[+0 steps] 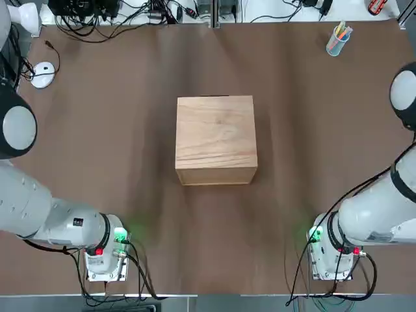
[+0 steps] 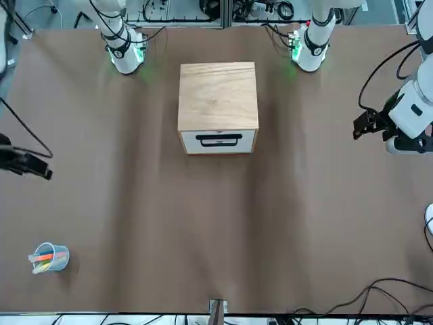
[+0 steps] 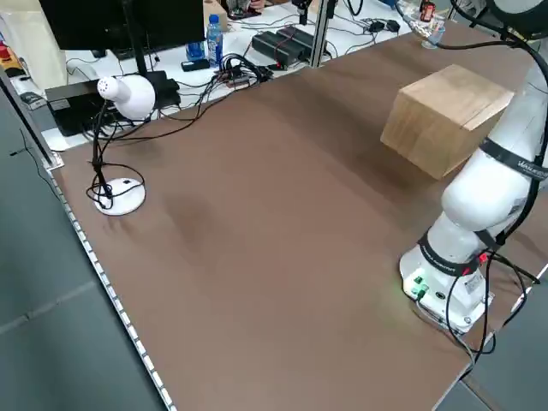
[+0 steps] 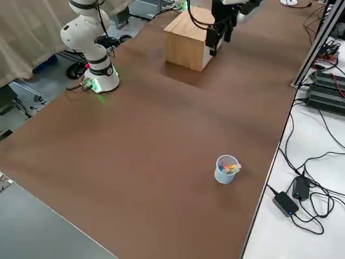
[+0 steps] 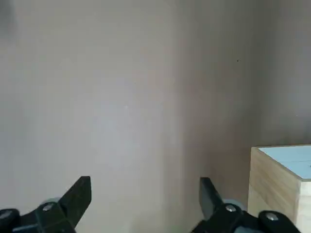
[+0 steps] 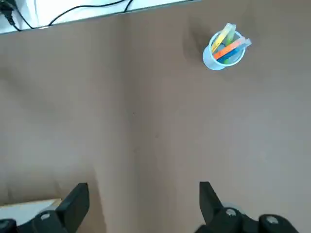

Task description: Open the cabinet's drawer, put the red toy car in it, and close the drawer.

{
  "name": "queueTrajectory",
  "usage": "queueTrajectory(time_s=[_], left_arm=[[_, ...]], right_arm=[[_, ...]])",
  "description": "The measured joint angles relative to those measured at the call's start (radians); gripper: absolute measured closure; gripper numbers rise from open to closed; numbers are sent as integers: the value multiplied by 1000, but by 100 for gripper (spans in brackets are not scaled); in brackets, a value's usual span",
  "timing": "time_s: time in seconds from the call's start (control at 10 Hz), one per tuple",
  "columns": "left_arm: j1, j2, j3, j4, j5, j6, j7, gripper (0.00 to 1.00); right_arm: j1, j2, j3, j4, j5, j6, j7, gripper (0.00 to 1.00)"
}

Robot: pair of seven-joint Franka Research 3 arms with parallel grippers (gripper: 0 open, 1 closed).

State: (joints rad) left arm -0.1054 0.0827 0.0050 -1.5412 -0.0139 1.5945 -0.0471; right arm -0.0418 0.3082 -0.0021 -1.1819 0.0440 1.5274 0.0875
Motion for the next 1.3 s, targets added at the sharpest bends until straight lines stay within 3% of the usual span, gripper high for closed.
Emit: queueTrajectory(time_s=[0.4,0.6,1.3], left_arm=[[0,0,0,2,0,0,0,2],[0,0,0,2,0,0,0,2],[1,0,1,4,-12,2,0,2]], right_arm=[[10,-137,-64,-154,31,17,-98,0],[14,-191,-74,-205,33,0,-138,0],[48,-227,-75,-231,32,-8,-111,0]])
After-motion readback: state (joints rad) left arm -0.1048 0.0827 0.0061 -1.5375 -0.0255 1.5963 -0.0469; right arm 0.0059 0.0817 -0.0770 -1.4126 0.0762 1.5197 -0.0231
